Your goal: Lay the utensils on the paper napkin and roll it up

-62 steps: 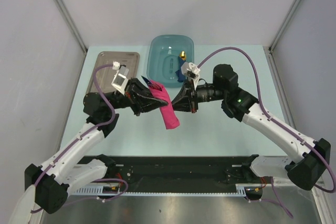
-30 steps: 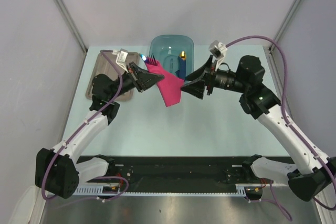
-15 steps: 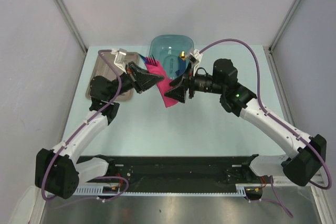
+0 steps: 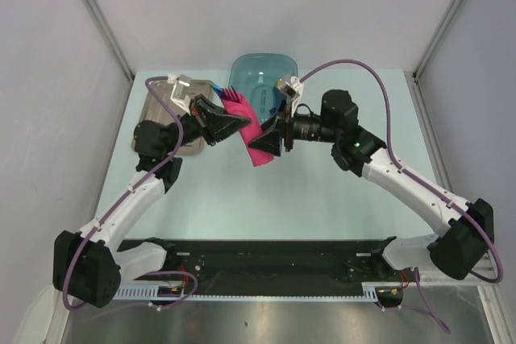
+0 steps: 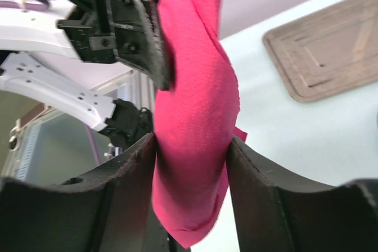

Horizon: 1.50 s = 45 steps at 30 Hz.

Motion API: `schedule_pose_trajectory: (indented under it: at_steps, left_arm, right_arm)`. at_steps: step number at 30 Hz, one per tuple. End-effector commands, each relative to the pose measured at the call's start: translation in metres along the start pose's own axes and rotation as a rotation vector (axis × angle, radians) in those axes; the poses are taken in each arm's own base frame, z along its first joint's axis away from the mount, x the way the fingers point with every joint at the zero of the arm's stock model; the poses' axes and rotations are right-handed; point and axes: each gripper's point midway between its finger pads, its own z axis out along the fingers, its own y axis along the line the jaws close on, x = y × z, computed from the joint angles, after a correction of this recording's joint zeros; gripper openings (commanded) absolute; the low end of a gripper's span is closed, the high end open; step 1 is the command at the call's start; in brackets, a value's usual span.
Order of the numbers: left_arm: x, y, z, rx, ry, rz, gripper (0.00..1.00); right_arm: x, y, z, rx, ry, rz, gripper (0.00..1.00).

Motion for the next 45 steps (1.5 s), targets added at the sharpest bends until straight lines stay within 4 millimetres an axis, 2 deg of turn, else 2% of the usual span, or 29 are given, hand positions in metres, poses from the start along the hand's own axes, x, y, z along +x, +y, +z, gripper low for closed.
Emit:
schedule_pose_trajectory:
  at_steps: [1, 7, 21, 22, 25, 26, 27, 30, 33, 34, 36, 40, 45]
  left_arm:
    - [-0.029, -0.026, 0.004, 0.069, -0.07, 0.079, 0.0]
    - [-0.033, -0.017, 0.008, 0.047, -0.091, 0.061, 0.0]
    - [-0.036, -0.023, 0.009, 0.076, -0.092, 0.07, 0.0]
    - [-0.036, -0.024, 0.009, 0.077, -0.093, 0.073, 0.0]
    - [-0.036, -0.022, 0.009, 0.071, -0.095, 0.072, 0.0]
    - [-0.035, -0.021, 0.009, 0.066, -0.092, 0.07, 0.0]
    - [-0.035, -0.02, 0.009, 0.062, -0.096, 0.067, 0.0]
    - [-0.033, -0.015, 0.008, 0.035, -0.098, 0.048, 0.01]
    - [-0.023, -0.005, 0.004, 0.001, -0.059, -0.015, 0.28]
    - [-0.02, -0.002, 0.001, -0.007, -0.05, -0.034, 0.44]
    - [-0.014, 0.001, -0.005, -0.016, -0.032, -0.051, 0.56]
    - [-0.009, 0.009, -0.014, -0.071, -0.021, -0.033, 0.65]
    - [-0.001, 0.012, -0.014, -0.063, -0.002, -0.075, 0.74]
  right_arm:
    - [-0.015, 0.027, 0.004, -0.131, -0.043, -0.034, 0.54]
    - [-0.008, 0.045, 0.008, -0.201, -0.025, -0.04, 0.52]
    - [0.001, 0.042, 0.018, -0.225, -0.005, 0.007, 0.46]
    - [0.002, 0.043, 0.018, -0.231, -0.003, 0.007, 0.44]
    - [0.0, 0.046, 0.02, -0.241, -0.003, 0.009, 0.24]
    - [-0.001, 0.046, 0.02, -0.244, -0.01, 0.002, 0.07]
    - [-0.003, 0.047, 0.02, -0.244, -0.015, 0.0, 0.0]
    - [-0.008, 0.046, 0.021, -0.236, -0.027, -0.002, 0.0]
    - [-0.015, 0.044, 0.021, -0.224, -0.047, 0.009, 0.0]
    - [-0.019, 0.041, 0.021, -0.215, -0.059, 0.023, 0.0]
    - [-0.025, 0.032, 0.019, -0.187, -0.08, 0.047, 0.0]
    - [-0.033, 0.031, 0.017, -0.185, -0.104, 0.057, 0.0]
    - [-0.032, 0.031, 0.016, -0.19, -0.102, 0.055, 0.0]
